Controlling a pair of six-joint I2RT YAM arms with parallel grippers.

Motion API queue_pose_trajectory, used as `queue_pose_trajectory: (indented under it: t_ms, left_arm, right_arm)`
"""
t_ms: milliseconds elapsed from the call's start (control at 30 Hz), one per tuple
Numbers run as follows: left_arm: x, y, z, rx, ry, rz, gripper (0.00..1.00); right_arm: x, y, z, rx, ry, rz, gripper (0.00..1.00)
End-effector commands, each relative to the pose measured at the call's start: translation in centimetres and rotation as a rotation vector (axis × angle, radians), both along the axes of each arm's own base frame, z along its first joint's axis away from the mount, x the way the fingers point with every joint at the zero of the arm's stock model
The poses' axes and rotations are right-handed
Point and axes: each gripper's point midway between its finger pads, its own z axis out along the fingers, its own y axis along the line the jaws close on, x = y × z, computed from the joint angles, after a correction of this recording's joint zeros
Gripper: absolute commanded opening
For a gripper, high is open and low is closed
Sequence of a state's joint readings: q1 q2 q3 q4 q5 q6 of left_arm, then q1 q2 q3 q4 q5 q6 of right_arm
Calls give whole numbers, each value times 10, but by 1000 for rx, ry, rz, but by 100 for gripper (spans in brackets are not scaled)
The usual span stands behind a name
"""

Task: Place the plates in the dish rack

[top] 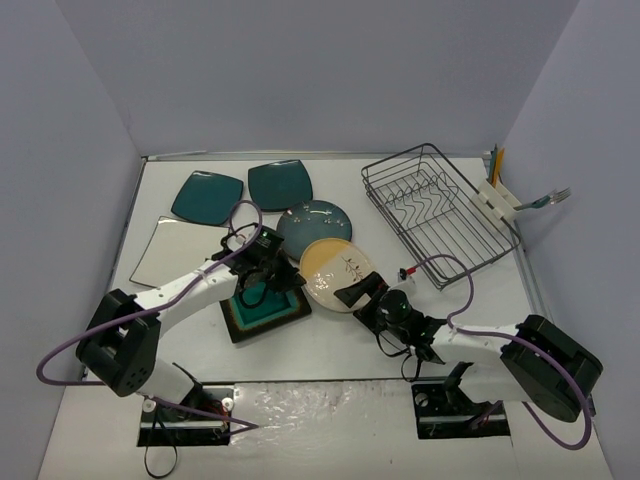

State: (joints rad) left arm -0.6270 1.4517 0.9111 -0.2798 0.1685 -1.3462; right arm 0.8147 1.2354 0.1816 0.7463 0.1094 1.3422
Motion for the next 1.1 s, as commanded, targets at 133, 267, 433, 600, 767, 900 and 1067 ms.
queue_pose_trajectory:
  t_ms: [133,267,433,600,767,900,1067]
  left_arm:
    - [15,-16,65,-195,-116,55,0]
    - [8,-21,63,-228,-93,49,0]
    - [-2,-27,57,-258,-62,43,0]
    - [-9,-32,55,-259,-52,27,0]
    - [-20,-34,51,-257,-35,12,0]
    - [-29,-36,44,-258,-8,-2,0]
    - [-43,-42,34,-256,27,-41,0]
  right_arm:
    - [5,-19,-9,10,-2,-125,94]
    - [7,-21,-10,14,-9,-141,92]
    - [8,-20,-12,38,-15,-147,90]
    - [11,-15,-8,61,-33,-140,86]
    - [13,-20,-4,75,-54,-161,71]
    - [14,-25,2,86,-72,-183,57]
    - [17,-31,17,92,-117,-199,43]
